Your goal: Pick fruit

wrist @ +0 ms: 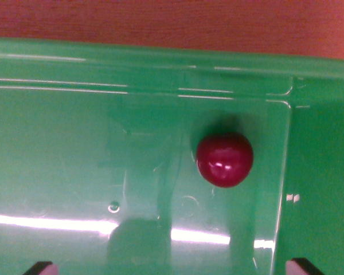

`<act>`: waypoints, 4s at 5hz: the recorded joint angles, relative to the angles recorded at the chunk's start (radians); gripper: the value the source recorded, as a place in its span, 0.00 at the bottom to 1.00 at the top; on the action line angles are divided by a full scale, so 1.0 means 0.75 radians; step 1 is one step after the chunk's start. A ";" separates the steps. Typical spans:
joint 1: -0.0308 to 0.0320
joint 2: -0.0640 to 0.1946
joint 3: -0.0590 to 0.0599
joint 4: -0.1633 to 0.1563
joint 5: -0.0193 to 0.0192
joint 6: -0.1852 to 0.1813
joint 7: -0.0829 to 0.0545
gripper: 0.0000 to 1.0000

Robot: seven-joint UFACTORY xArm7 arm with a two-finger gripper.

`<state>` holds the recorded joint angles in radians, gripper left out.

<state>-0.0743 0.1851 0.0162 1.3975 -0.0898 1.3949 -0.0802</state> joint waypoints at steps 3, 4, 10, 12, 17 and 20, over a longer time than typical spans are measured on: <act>-0.0098 0.055 -0.012 -0.052 -0.0264 -0.121 -0.008 0.00; -0.0098 0.055 -0.012 -0.052 -0.0264 -0.121 -0.008 0.00; -0.0249 0.140 -0.031 -0.133 -0.0669 -0.307 -0.022 0.00; -0.0349 0.196 -0.043 -0.186 -0.0937 -0.430 -0.030 0.00; -0.0483 0.270 -0.059 -0.257 -0.1295 -0.595 -0.042 0.00; -0.0522 0.293 -0.064 -0.278 -0.1402 -0.644 -0.045 0.00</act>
<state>-0.1135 0.4046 -0.0319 1.1891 -0.1949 0.9119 -0.1140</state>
